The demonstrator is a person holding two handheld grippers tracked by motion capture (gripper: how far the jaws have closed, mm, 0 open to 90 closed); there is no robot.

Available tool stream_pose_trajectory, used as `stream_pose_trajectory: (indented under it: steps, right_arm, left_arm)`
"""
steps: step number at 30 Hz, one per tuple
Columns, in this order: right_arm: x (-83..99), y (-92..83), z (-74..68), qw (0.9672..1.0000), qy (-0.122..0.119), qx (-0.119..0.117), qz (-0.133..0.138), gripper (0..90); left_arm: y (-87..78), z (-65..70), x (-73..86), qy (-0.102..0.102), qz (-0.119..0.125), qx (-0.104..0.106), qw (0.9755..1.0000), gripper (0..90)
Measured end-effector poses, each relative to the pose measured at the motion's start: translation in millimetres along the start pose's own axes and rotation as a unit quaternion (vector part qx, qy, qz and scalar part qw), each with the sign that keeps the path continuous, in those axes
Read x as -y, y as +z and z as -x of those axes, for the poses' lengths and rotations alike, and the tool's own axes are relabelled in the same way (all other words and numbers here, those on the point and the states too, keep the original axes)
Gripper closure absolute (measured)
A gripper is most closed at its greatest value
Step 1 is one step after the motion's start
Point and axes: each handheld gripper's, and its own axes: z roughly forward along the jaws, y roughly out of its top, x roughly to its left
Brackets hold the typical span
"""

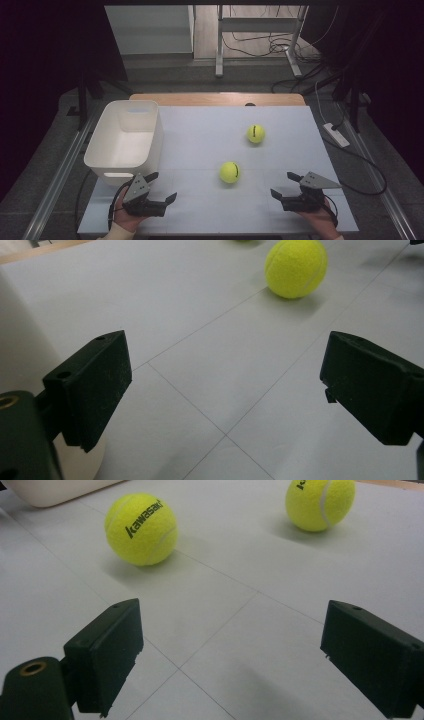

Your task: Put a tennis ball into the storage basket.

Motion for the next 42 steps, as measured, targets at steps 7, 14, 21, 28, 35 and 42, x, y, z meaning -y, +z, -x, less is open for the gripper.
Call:
stream_pose_trajectory:
  steps: [7, 14, 21, 28, 35, 42]
  right_arm:
    - [-1.1, 0.9, 0.4, 1.0, -0.001, 0.001, 0.001, 10.0]
    - [-0.8, 0.3, 0.4, 1.0, 0.002, 0.001, 0.004, 10.1]
    - [-0.2, -0.3, 0.7, 1.0, 0.004, 0.002, 0.003, 10.2]
    - [0.3, -0.3, 0.3, 1.0, 0.004, 0.0, 0.002, 10.2]
    - [1.2, -0.8, 0.8, 0.9999, 0.011, -0.001, 0.004, 10.2]
    - [1.1, -0.7, 1.1, 0.9999, 0.009, -0.001, 0.004, 10.3]
  left_arm:
    - [-1.3, 0.3, -0.1, 0.0, 0.001, -0.002, 1.0, 7.4]
    - [0.5, 1.4, -1.3, 0.002, -0.001, 0.0, 1.0, 7.4]
    - [1.5, 3.0, -2.5, 0.003, -0.002, 0.002, 1.0, 7.4]
    - [2.1, 5.2, -6.3, 0.004, 0.0, 0.003, 1.0, 7.3]
    - [5.3, 9.1, -13.3, 0.005, -0.001, 0.008, 1.0, 6.9]
    - [6.9, 13.3, -18.1, 0.011, -0.001, 0.003, 0.9999, 6.3]
